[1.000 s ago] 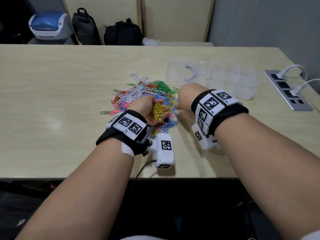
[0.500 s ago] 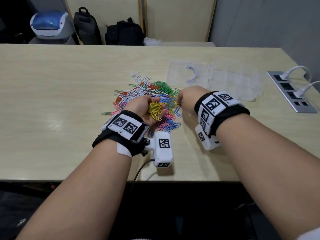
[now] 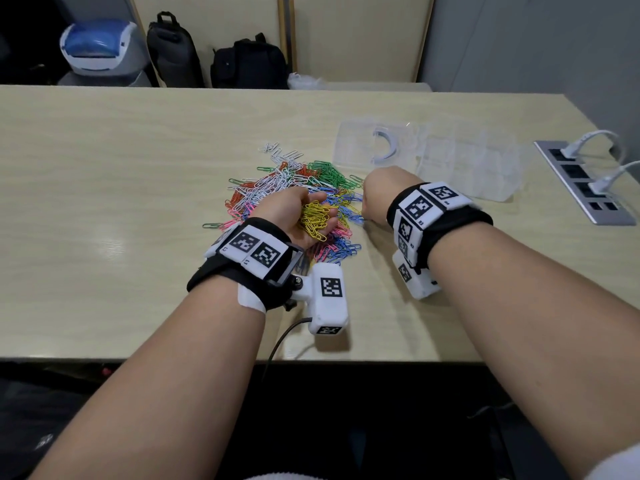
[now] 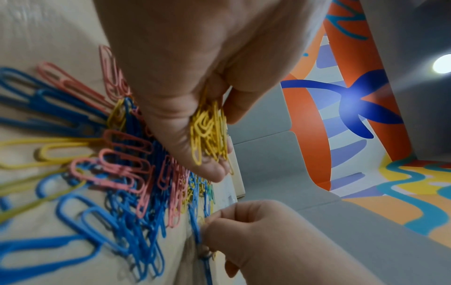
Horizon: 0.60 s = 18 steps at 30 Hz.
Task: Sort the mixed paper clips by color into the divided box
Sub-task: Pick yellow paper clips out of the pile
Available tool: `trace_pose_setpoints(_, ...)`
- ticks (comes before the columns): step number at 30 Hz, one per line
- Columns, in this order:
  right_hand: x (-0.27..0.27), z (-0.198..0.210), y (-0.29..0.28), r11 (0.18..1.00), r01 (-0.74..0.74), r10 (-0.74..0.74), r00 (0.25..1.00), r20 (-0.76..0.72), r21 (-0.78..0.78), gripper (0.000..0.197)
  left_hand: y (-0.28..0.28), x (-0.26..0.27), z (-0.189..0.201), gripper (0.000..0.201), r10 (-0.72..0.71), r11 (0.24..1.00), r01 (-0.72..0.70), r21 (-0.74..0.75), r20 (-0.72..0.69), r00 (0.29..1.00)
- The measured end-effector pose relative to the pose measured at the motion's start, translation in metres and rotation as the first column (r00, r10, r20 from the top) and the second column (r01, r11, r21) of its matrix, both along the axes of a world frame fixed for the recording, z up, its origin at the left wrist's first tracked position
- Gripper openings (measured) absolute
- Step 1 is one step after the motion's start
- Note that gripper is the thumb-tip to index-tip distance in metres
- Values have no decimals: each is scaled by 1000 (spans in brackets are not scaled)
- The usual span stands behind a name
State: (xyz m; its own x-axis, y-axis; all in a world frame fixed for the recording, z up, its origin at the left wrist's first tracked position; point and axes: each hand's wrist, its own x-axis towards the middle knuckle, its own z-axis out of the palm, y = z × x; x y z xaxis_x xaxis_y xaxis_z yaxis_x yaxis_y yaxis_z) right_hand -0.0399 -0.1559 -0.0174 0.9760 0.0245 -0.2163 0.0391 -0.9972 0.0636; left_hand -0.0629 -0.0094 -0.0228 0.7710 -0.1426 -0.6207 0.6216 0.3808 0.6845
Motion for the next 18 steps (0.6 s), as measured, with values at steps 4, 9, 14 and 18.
trace_pose_setpoints(4, 1, 12, -1, 997, 9, -9, 1000, -9, 78, 19, -1, 2, 0, 36, -7, 1000, 7, 21, -15, 1000)
trace_pose_setpoints(9, -2, 41, 15, 947, -152, 136, 988, 76, 282, 19, -9, 3, 1, 36, -27, 999, 27, -27, -11, 1000)
trace_pose_setpoints(14, 5, 43, 25, 944, -173, 148, 983, 106, 281, 23, -8, 6, 0, 28, 16, 997, -16, -80, -1, 1000)
trace_pose_setpoints(18, 10, 24, 16, 990, -111, 116, 991, -66, 84, 35, -2, 6, -1, 29, 47, 996, -47, -75, -4, 999)
